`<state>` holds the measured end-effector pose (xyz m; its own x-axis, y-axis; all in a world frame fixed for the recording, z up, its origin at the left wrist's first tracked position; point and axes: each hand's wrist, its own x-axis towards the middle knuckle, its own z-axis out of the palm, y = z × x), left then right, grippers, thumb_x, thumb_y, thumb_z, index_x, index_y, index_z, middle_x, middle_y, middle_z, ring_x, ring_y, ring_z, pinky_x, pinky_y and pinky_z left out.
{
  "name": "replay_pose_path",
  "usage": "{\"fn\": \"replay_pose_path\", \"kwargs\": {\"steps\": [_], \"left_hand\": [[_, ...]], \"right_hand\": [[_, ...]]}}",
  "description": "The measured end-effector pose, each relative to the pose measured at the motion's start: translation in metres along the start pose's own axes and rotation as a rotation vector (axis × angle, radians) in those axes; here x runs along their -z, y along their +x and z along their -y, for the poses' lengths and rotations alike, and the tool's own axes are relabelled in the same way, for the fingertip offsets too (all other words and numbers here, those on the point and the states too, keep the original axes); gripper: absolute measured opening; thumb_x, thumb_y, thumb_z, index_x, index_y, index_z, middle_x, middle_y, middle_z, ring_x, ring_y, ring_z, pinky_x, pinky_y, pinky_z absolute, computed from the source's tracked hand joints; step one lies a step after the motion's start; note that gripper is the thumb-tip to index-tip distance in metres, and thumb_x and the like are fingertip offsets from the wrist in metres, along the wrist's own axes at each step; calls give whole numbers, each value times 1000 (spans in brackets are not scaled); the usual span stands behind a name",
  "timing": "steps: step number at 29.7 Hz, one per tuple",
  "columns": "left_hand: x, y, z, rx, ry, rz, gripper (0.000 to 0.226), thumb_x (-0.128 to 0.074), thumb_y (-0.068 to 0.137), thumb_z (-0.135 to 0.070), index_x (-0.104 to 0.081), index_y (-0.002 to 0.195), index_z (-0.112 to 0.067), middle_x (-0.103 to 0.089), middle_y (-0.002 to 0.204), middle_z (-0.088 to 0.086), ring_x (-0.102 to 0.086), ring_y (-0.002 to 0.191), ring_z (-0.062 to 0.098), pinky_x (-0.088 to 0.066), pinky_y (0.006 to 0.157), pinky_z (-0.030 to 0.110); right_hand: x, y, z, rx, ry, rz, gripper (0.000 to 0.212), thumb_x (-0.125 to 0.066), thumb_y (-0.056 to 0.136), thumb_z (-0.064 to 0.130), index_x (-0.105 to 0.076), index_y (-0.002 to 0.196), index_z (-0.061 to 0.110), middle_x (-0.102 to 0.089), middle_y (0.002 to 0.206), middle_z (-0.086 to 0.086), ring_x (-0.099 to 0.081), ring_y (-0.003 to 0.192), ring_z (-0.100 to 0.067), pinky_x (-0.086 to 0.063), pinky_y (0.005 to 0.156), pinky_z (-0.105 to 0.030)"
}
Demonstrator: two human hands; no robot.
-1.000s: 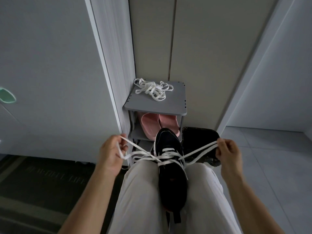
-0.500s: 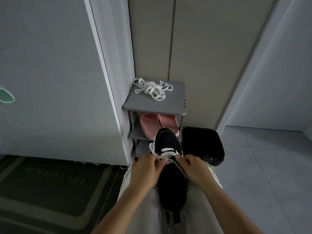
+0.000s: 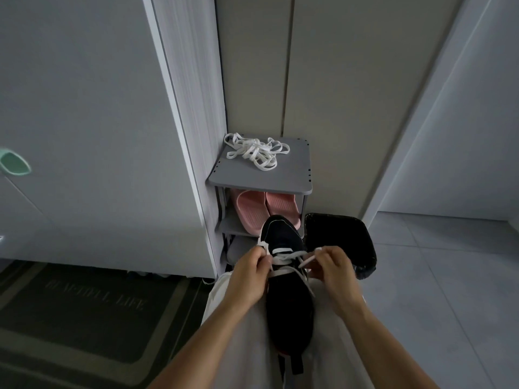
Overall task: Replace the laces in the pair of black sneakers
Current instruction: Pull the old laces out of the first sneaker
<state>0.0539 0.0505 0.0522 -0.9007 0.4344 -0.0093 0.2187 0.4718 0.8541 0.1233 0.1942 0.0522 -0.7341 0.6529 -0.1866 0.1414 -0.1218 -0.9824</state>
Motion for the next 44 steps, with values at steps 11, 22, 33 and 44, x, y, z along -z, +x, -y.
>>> {"fn": "replay_pose_path", "kwargs": {"steps": [11, 22, 33, 44], "left_hand": [[90, 22, -4, 169, -108, -272, 20, -48, 94, -22, -47, 74, -21, -50, 74, 1, -47, 62, 13, -39, 58, 22], [13, 10, 14, -216, 276, 155, 7, -62, 87, -20, -57, 84, -15, -48, 91, -5, -54, 91, 13, -47, 82, 27], [6, 9, 7, -9, 24, 109, 9, -61, 88, -19, -53, 92, -18, -57, 74, -6, -55, 62, 6, -42, 52, 14], [0, 9, 4, -93, 72, -70, 5, -65, 83, -13, -60, 82, -13, -60, 79, -4, -59, 70, 14, -50, 67, 26]], "right_hand": [[65, 40, 32, 161, -117, -180, 33, -43, 92, 3, -38, 61, 14, -33, 53, -1, -29, 48, -13, -23, 45, -22], [8, 17, 1, 340, -840, 293, 6, -65, 85, 19, -65, 91, 19, -48, 99, 8, -53, 87, -8, -44, 79, -15], [2, 12, 8, 130, -625, 291, 6, -59, 89, 16, -59, 93, 12, -66, 74, -3, -62, 59, -13, -51, 60, -24], [-5, 16, 1, 264, -642, 259, 9, -70, 81, 17, -63, 87, 16, -62, 81, 5, -59, 72, -7, -49, 66, -15]]}}
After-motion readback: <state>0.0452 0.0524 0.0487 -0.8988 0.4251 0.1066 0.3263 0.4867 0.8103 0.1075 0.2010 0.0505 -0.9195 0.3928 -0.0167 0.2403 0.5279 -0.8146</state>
